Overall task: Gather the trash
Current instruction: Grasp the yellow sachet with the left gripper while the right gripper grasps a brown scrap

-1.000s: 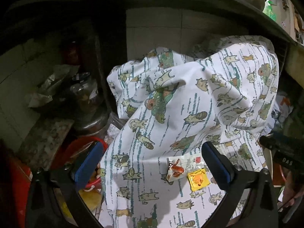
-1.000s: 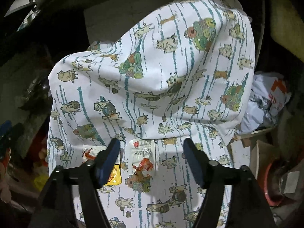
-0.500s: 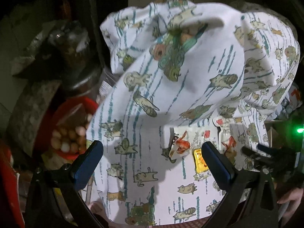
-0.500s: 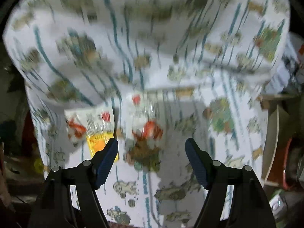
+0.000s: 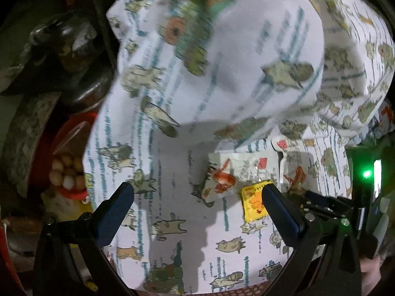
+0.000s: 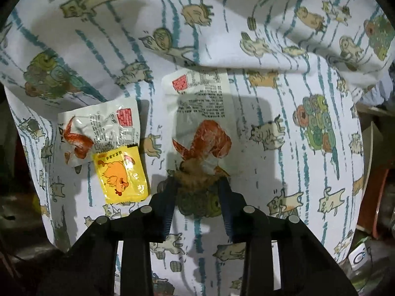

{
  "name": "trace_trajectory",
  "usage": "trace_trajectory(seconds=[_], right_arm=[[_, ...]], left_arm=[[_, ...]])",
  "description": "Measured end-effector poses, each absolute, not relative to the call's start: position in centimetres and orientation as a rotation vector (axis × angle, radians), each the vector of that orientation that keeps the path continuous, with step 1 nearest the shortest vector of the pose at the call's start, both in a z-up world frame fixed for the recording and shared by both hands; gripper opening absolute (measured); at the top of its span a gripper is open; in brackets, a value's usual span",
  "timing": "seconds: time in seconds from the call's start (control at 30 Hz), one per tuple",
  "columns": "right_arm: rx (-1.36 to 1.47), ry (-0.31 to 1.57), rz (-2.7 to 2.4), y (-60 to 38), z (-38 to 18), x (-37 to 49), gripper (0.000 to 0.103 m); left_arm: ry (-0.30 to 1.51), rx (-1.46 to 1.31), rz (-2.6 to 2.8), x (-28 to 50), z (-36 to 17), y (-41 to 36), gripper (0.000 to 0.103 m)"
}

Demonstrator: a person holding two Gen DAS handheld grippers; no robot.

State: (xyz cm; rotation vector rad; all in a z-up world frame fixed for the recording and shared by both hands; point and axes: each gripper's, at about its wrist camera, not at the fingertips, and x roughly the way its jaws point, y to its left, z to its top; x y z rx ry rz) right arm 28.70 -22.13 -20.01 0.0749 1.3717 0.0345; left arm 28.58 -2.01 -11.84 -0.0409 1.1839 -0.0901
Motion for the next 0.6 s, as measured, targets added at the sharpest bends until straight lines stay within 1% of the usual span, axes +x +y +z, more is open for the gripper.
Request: trace_trajectory(seconds=[0.03, 0.07, 0.23, 0.4, 0.43, 0.6], right_arm=[[0.077, 1.369, 0.039, -22.0, -19.9, 28.7, 0.006], [0.087, 1.363, 0.043, -22.1, -19.7, 28.6, 0.005], [0.115, 1.345, 0.067, -22.9, -18.6, 28.5, 0.005], [0.259, 1.355, 0.025, -26.2, -18.5, 28.5, 0.006], [0.286, 1.354, -0.007, -26.9, -18.4, 28.5, 0.008], [0.431, 1.336, -0.090, -30.8, -18.0, 28.5, 0.008]], left_arm=[[1.200, -0.033, -0.105, 28.6, -12.3, -2.7, 0.102], [1.220, -0.024, -0.124, 28.6, -12.8, -3.3, 0.102], [1.301, -0.005, -0.165, 29.1, -15.3, -6.5, 0.102], [1.348, -0.064, -0.157, 29.7, -17.0, -8.3, 0.102], [1.363, -0.080, -0.160, 29.8, -17.4, -8.7, 0.102], [1.448, -0.115, -0.133, 30.2, -19.9, -9.8, 0.102]])
